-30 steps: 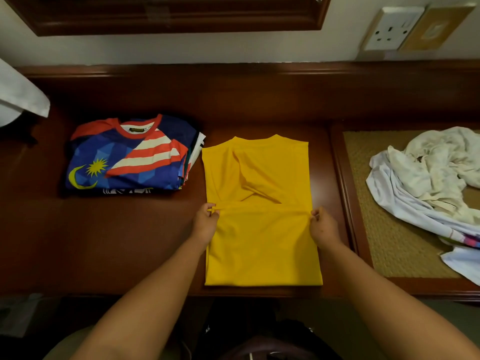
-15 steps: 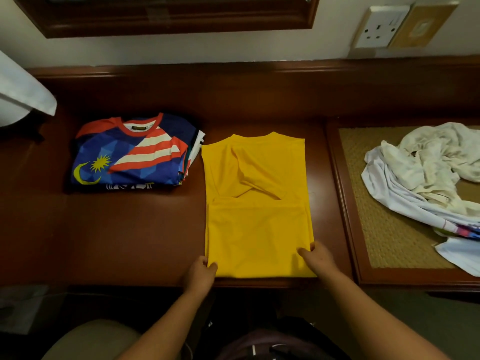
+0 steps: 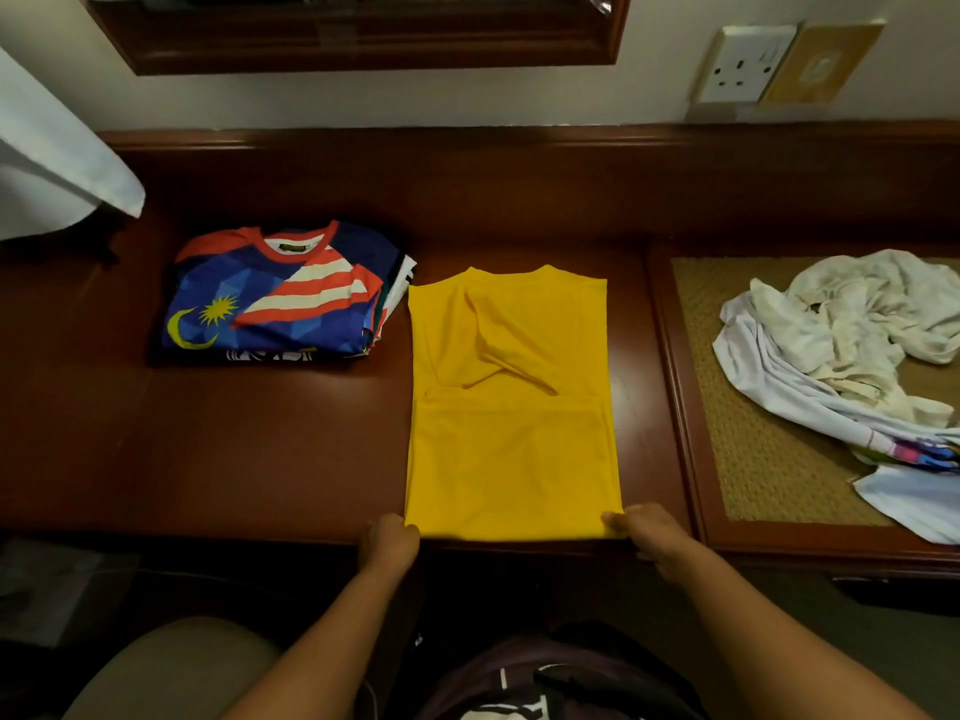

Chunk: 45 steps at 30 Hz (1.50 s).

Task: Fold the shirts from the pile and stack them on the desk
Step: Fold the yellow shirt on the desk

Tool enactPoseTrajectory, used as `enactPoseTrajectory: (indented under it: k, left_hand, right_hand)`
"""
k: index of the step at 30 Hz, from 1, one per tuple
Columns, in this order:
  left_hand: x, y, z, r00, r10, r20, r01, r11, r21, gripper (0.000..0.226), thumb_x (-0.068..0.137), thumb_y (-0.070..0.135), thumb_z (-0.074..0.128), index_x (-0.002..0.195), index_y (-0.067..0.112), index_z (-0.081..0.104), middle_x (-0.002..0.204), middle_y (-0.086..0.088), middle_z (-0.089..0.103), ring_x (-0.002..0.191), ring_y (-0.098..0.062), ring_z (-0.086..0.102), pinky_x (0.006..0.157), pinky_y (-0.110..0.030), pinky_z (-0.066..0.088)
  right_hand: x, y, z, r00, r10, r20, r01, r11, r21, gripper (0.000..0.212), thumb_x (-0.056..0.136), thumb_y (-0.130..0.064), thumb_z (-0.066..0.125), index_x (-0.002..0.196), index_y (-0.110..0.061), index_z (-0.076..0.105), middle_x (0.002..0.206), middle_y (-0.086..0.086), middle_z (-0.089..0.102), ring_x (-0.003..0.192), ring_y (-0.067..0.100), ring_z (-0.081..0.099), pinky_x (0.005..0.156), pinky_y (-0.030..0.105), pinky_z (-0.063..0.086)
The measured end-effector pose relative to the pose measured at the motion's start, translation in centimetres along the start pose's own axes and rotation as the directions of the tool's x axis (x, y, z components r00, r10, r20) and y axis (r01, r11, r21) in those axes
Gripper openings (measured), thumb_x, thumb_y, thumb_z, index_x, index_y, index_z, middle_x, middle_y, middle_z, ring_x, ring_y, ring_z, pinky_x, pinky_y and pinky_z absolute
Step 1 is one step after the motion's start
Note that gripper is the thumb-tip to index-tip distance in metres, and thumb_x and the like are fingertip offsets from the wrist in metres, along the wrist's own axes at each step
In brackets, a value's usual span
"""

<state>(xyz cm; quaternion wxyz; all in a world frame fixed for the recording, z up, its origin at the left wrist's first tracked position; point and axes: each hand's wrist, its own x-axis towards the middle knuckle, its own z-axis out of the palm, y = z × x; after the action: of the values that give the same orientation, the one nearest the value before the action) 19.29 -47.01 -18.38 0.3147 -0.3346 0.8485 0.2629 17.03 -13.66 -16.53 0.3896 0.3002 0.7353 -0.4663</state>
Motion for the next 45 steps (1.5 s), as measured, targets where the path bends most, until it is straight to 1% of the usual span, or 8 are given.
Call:
enactPoseTrajectory:
  k: [2, 5, 13, 18, 24, 34, 39, 45]
  left_hand:
    - [0.0, -0.2, 0.0, 1.0, -0.003, -0.028, 0.002, 1.0, -0.02, 0.022, 0.089, 0.006, 0.048, 0.099, 0.002, 0.067, 0.105, -0.023, 0.064, 0.098, -0.037, 0.06, 0.08, -0.039, 0.05]
    - [-0.4, -1.0, 0.4, 0.998, -0.036, -0.054, 0.033, 0.998, -0.059, 0.021, 0.092, 0.006, 0.046, 0.096, 0.005, 0.067, 0.105, -0.018, 0.065, 0.099, -0.034, 0.061, 0.081, -0.035, 0.048]
    - [-1.2, -2.1, 1.6, 0.979, -0.159, 0.126, 0.202, 0.714, -0.671, 0.019, 0.097, 0.025, 0.056, 0.105, 0.009, 0.052, 0.092, -0.013, 0.058, 0.077, -0.025, 0.058, 0.062, -0.031, 0.045]
    - [-0.9, -2.2, 2.4, 0.979, -0.192, 0.072, 0.186, 0.681, -0.709, 0.023, 0.093, 0.013, 0.061, 0.111, 0.0, 0.056, 0.091, -0.013, 0.059, 0.068, -0.019, 0.055, 0.057, -0.028, 0.043]
    - [-0.7, -1.3, 2.3, 0.978, -0.206, 0.022, 0.153, 0.647, -0.747, 0.024, 0.092, 0.005, 0.059, 0.115, 0.001, 0.055, 0.081, -0.008, 0.056, 0.07, -0.02, 0.053, 0.06, -0.03, 0.044]
    - [-2.7, 4.3, -2.9, 0.968, -0.09, -0.233, -0.16, 0.491, -0.856, 0.022, 0.092, -0.004, 0.051, 0.108, 0.011, 0.051, 0.101, -0.011, 0.054, 0.068, -0.016, 0.053, 0.06, -0.026, 0.044]
    - [-2.9, 8.4, -6.5, 0.914, 0.003, -0.407, -0.36, 0.471, -0.805, 0.022, 0.093, -0.001, 0.053, 0.104, 0.016, 0.06, 0.104, 0.001, 0.057, 0.078, -0.01, 0.055, 0.062, -0.022, 0.046]
    - [0.5, 13.2, -10.5, 0.92, 0.133, -0.368, -0.39, 0.392, -0.833, 0.025, 0.091, -0.003, 0.052, 0.092, 0.019, 0.063, 0.098, -0.002, 0.063, 0.086, -0.011, 0.058, 0.076, -0.025, 0.048]
  right_hand:
    - [-0.2, 0.7, 0.2, 0.996, -0.053, -0.078, 0.056, 0.998, 0.032, 0.03, 0.098, -0.02, 0.054, 0.096, 0.01, 0.058, 0.107, 0.028, 0.055, 0.107, 0.039, 0.052, 0.078, 0.033, 0.031]
    - [-0.1, 1.8, 0.4, 0.988, -0.086, -0.128, 0.09, 0.996, 0.025, 0.034, 0.098, -0.02, 0.055, 0.066, -0.015, 0.045, 0.075, 0.002, 0.043, 0.074, 0.019, 0.047, 0.068, 0.029, 0.031]
    - [0.1, 2.9, 0.8, 0.974, 0.006, -0.228, -0.02, 0.998, -0.059, 0.02, 0.091, -0.023, 0.061, 0.084, -0.007, 0.051, 0.075, 0.013, 0.059, 0.061, 0.023, 0.053, 0.057, 0.033, 0.04]
    - [0.4, 2.2, 1.5, 0.982, 0.128, -0.142, -0.061, 0.914, 0.4, 0.014, 0.094, -0.013, 0.06, 0.091, -0.006, 0.048, 0.087, 0.016, 0.058, 0.066, 0.024, 0.058, 0.052, 0.031, 0.043]
    - [1.4, 2.2, 2.0, 0.955, 0.212, -0.207, -0.095, 0.88, 0.465, 0.005, 0.092, -0.004, 0.059, 0.093, -0.001, 0.056, 0.081, 0.015, 0.057, 0.064, 0.023, 0.055, 0.049, 0.032, 0.042]
    - [-2.7, -3.2, -0.3, 0.889, -0.182, -0.419, 0.36, 0.844, 0.397, 0.025, 0.091, -0.006, 0.059, 0.109, -0.019, 0.049, 0.082, 0.011, 0.057, 0.065, 0.025, 0.052, 0.053, 0.032, 0.041]
    - [-3.0, -8.2, -2.7, 0.88, -0.272, -0.39, 0.446, 0.758, 0.477, 0.007, 0.094, -0.008, 0.058, 0.089, -0.008, 0.063, 0.076, 0.013, 0.056, 0.059, 0.018, 0.049, 0.055, 0.032, 0.043]
    - [-0.5, -15.1, -4.9, 0.865, -0.325, -0.383, 0.486, 0.736, 0.471, 0.022, 0.091, 0.01, 0.044, 0.103, 0.0, 0.06, 0.075, 0.012, 0.053, 0.064, 0.019, 0.051, 0.061, 0.03, 0.047]
